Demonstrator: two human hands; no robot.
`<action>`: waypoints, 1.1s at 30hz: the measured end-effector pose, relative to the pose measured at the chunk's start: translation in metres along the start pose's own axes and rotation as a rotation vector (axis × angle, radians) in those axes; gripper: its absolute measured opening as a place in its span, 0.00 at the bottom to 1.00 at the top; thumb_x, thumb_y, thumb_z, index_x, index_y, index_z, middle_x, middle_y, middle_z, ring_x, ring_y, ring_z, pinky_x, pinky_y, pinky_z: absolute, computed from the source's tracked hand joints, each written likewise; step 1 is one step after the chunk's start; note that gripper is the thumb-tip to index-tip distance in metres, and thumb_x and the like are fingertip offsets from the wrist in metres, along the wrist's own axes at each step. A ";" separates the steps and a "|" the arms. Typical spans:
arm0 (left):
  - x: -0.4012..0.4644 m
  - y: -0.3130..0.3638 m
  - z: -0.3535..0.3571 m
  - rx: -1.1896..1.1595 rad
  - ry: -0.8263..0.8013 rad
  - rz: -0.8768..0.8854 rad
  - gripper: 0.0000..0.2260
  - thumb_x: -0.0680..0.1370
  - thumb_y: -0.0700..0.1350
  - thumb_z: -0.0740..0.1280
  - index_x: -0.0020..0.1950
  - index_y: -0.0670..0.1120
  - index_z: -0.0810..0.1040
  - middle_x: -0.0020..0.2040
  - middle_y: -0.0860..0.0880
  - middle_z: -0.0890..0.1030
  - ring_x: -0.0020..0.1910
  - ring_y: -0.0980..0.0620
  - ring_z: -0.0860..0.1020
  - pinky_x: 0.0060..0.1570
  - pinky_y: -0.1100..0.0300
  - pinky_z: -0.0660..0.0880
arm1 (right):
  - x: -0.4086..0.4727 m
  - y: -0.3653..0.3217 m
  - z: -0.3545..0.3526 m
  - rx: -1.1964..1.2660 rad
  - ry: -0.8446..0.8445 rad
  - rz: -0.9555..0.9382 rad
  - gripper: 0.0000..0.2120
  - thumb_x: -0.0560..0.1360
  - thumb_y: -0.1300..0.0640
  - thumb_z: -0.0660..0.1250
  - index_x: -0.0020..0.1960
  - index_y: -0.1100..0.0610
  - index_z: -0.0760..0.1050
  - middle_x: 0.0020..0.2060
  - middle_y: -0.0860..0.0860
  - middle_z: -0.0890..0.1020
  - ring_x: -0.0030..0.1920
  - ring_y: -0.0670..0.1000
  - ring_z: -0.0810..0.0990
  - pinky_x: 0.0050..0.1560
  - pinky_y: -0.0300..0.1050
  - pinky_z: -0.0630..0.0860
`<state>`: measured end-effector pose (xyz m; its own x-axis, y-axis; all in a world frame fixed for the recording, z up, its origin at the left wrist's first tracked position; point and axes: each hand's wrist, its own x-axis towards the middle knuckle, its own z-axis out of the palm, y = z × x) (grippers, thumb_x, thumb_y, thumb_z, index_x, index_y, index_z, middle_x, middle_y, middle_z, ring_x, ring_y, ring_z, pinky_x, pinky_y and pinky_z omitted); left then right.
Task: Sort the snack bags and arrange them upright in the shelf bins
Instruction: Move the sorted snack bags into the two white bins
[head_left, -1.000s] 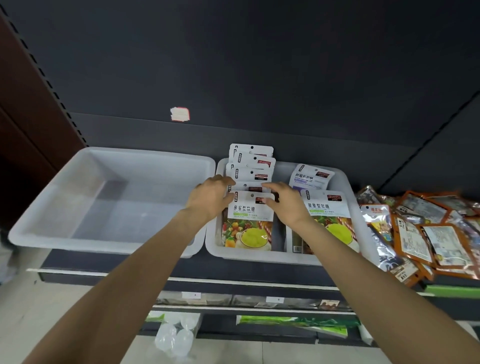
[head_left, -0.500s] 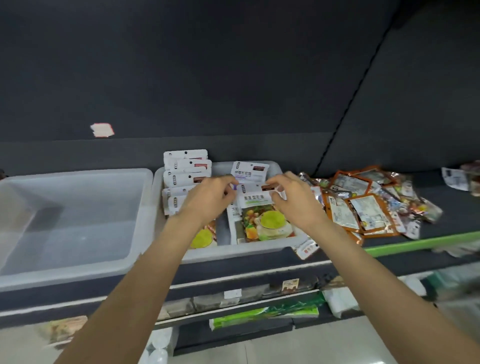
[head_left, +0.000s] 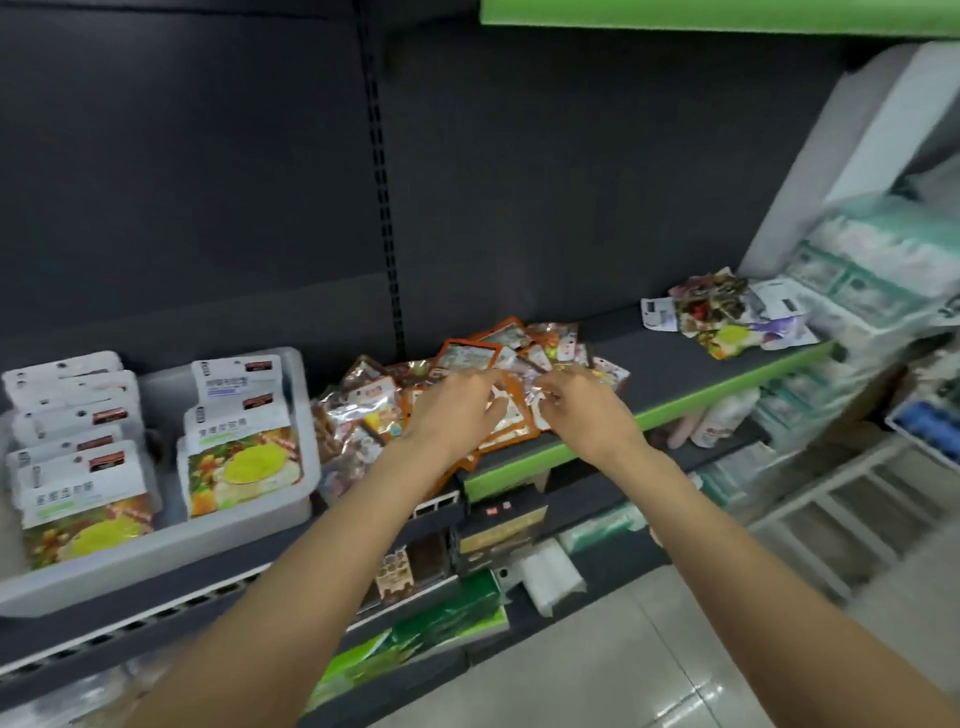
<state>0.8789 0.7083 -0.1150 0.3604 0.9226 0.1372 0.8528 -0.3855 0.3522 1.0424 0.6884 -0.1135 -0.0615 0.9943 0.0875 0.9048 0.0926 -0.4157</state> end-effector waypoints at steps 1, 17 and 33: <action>0.011 0.017 0.010 -0.020 -0.033 0.018 0.12 0.80 0.49 0.59 0.62 0.51 0.74 0.56 0.49 0.79 0.53 0.47 0.77 0.43 0.55 0.72 | -0.003 0.021 -0.008 -0.001 0.002 0.015 0.16 0.79 0.56 0.61 0.65 0.54 0.74 0.61 0.54 0.76 0.59 0.57 0.76 0.53 0.53 0.76; 0.248 0.187 0.139 -0.243 -0.111 0.038 0.11 0.79 0.49 0.62 0.59 0.51 0.77 0.55 0.49 0.81 0.56 0.48 0.78 0.54 0.53 0.75 | 0.100 0.306 -0.098 -0.023 -0.001 0.232 0.17 0.79 0.59 0.61 0.68 0.56 0.72 0.64 0.56 0.74 0.62 0.56 0.74 0.59 0.47 0.71; 0.434 0.257 0.246 -0.152 -0.211 -0.308 0.11 0.80 0.50 0.59 0.60 0.51 0.75 0.55 0.49 0.80 0.52 0.47 0.78 0.48 0.53 0.76 | 0.267 0.521 -0.126 -0.056 -0.192 0.073 0.14 0.77 0.61 0.62 0.62 0.58 0.75 0.59 0.59 0.76 0.58 0.59 0.75 0.56 0.51 0.74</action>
<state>1.3471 1.0068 -0.1926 0.1797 0.9665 -0.1834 0.8730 -0.0707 0.4826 1.5504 0.9950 -0.1926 -0.0697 0.9906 -0.1173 0.9316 0.0226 -0.3628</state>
